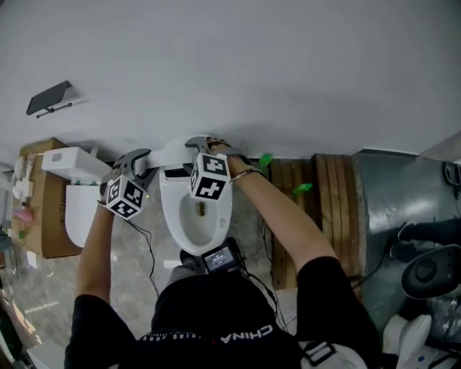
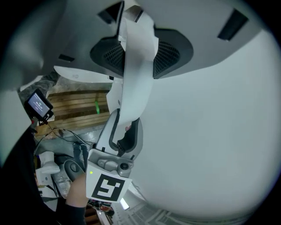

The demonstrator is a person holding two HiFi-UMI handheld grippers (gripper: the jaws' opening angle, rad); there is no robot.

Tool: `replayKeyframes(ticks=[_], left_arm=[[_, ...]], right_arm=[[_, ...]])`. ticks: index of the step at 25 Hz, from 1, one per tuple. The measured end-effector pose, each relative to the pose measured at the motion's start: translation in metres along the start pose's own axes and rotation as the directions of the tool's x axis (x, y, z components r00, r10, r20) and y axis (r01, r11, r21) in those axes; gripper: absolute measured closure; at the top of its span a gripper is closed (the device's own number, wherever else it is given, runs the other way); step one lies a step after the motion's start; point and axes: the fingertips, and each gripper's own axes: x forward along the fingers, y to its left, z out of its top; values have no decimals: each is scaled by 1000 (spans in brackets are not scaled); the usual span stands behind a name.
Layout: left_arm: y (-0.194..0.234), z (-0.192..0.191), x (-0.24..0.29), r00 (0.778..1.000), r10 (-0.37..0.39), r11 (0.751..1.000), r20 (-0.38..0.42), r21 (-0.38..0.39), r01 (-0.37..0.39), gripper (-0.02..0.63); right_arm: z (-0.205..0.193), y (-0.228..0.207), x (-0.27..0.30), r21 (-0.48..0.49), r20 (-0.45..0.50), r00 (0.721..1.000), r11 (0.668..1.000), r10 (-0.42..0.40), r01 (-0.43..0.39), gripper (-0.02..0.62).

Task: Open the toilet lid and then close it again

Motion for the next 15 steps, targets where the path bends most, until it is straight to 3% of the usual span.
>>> replayKeyframes(ticks=[5,15], left_arm=[[-66,-13,-28,999,-37,999,-21,26,38,428],[-177,-37,-61,997,-78,995,24,67,76,396]], right_arm=[[-8,69,-10,11,-31,998,999,54,-53,374],[-40,178,-21,-111,-215,973,992,-79,56,371]])
